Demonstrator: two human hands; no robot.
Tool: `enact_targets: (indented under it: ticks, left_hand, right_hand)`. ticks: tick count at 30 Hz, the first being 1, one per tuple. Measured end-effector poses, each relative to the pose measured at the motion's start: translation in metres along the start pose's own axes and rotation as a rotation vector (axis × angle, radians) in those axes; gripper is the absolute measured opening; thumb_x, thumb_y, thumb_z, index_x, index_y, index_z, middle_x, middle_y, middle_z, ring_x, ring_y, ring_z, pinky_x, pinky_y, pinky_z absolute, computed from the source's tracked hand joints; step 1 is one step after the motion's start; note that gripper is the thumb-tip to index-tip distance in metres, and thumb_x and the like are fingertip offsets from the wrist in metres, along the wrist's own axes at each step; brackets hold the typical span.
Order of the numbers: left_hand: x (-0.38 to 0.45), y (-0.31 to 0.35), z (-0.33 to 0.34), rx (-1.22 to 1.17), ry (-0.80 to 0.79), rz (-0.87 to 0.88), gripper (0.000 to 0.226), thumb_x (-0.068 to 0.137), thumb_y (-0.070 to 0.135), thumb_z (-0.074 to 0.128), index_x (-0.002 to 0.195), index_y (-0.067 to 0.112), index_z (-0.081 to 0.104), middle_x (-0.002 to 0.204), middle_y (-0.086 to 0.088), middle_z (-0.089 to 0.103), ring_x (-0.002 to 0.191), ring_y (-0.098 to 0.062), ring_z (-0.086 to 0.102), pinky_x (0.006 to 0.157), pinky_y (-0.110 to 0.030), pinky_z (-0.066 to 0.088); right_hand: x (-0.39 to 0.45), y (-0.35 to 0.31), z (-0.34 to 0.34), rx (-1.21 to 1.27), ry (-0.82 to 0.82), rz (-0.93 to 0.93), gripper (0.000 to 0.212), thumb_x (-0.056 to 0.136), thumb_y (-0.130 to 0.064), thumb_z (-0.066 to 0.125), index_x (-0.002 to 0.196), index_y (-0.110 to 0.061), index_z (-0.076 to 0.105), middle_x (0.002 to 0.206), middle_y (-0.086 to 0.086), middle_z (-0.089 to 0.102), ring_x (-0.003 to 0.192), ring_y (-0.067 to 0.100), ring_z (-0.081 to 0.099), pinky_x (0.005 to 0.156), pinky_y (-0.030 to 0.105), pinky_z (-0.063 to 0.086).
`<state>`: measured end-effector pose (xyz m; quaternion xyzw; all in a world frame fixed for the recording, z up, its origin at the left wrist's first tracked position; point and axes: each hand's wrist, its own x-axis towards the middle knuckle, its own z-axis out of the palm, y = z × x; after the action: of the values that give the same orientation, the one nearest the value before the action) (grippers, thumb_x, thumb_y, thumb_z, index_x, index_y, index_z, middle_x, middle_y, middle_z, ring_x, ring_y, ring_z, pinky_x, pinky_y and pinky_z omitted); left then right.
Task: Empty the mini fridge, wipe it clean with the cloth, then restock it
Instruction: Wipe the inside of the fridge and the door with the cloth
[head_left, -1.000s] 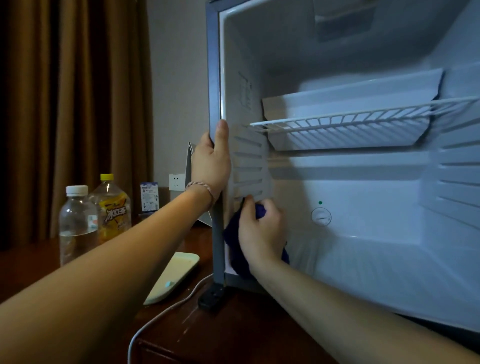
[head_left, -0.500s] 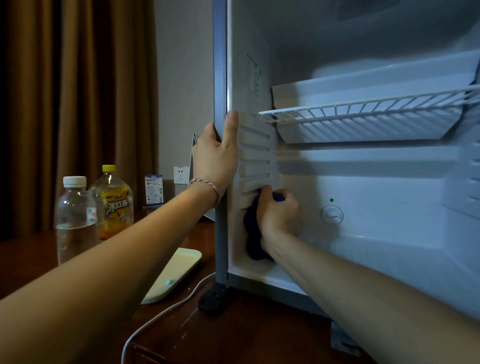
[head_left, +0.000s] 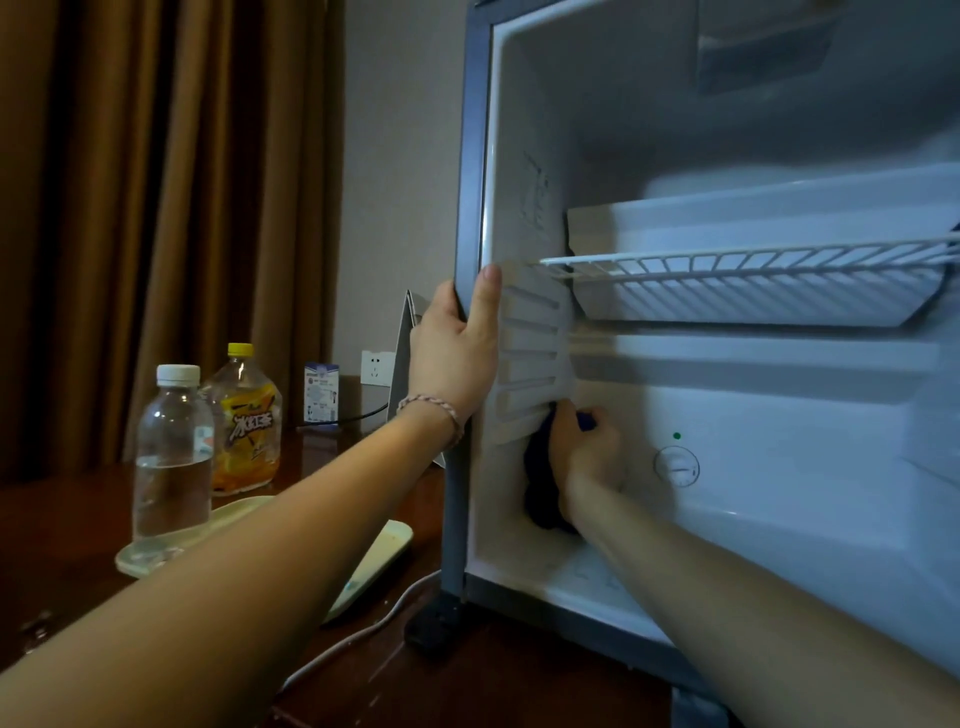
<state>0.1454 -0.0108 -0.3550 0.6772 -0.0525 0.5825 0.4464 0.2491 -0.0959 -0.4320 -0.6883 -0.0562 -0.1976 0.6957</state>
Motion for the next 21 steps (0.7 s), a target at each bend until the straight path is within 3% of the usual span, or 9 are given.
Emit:
enact_targets:
  ticks: [3, 7, 9, 11, 14, 18, 21]
  left_hand:
    - [0.001, 0.001, 0.001, 0.032, 0.020, -0.012, 0.046, 0.097, 0.058, 0.044, 0.082, 0.015, 0.049, 0.067, 0.001, 0.049, 0.053, -0.004, 0.044, 0.049, -0.016, 0.039]
    - [-0.002, 0.004, 0.000, 0.022, 0.017, -0.025, 0.043, 0.098, 0.056, 0.044, 0.077, 0.019, 0.048, 0.066, 0.004, 0.049, 0.050, 0.001, 0.044, 0.048, -0.012, 0.038]
    - [-0.002, 0.002, 0.000, 0.034, 0.019, -0.022, 0.048, 0.097, 0.059, 0.043, 0.081, 0.015, 0.050, 0.068, 0.001, 0.049, 0.055, -0.004, 0.045, 0.054, -0.019, 0.041]
    - [-0.002, 0.000, 0.001, 0.036, 0.020, -0.025, 0.050, 0.096, 0.061, 0.043, 0.083, 0.014, 0.051, 0.068, -0.001, 0.048, 0.058, -0.009, 0.044, 0.055, -0.023, 0.041]
    - [-0.001, 0.001, 0.001, 0.051, 0.038, -0.013, 0.047, 0.097, 0.059, 0.043, 0.077, 0.017, 0.046, 0.063, 0.003, 0.043, 0.052, -0.004, 0.039, 0.048, -0.013, 0.035]
    - [0.000, 0.000, 0.002, 0.070, 0.070, 0.010, 0.048, 0.098, 0.057, 0.044, 0.071, 0.017, 0.041, 0.061, 0.005, 0.039, 0.049, -0.002, 0.035, 0.045, -0.011, 0.031]
    - [-0.001, -0.001, 0.003, 0.056, 0.081, 0.026, 0.046, 0.099, 0.053, 0.046, 0.069, 0.019, 0.039, 0.060, 0.007, 0.037, 0.045, 0.000, 0.036, 0.045, -0.010, 0.032]
  right_hand:
    - [-0.023, -0.004, -0.002, 0.028, -0.009, -0.027, 0.033, 0.092, -0.047, 0.055, 0.073, -0.020, 0.059, 0.078, 0.001, 0.065, 0.076, 0.025, 0.061, 0.066, 0.031, 0.041]
    - [-0.058, -0.004, -0.002, 0.062, -0.009, -0.092, 0.038, 0.083, -0.063, 0.053, 0.076, -0.026, 0.058, 0.093, -0.002, 0.064, 0.081, 0.021, 0.062, 0.073, 0.038, 0.053]
    - [-0.069, -0.002, -0.002, 0.088, -0.019, -0.122, 0.038, 0.080, -0.066, 0.053, 0.078, -0.029, 0.058, 0.094, -0.003, 0.065, 0.082, 0.017, 0.063, 0.077, 0.039, 0.056]
    - [-0.074, -0.001, -0.002, 0.092, -0.020, -0.152, 0.037, 0.083, -0.063, 0.055, 0.077, -0.027, 0.058, 0.095, -0.002, 0.065, 0.080, 0.015, 0.064, 0.072, 0.035, 0.056]
    - [-0.073, -0.006, 0.000, 0.065, 0.022, -0.156, 0.037, 0.087, -0.059, 0.053, 0.074, -0.024, 0.056, 0.094, 0.000, 0.065, 0.078, 0.018, 0.062, 0.064, 0.031, 0.050]
    - [-0.059, -0.006, 0.003, 0.048, 0.043, -0.132, 0.034, 0.091, -0.051, 0.053, 0.074, -0.022, 0.056, 0.092, 0.002, 0.064, 0.077, 0.020, 0.060, 0.055, 0.027, 0.036]
    - [-0.038, -0.001, 0.007, 0.082, 0.033, -0.091, 0.031, 0.088, -0.049, 0.055, 0.072, -0.023, 0.058, 0.086, 0.000, 0.065, 0.076, 0.022, 0.061, 0.064, 0.033, 0.047]
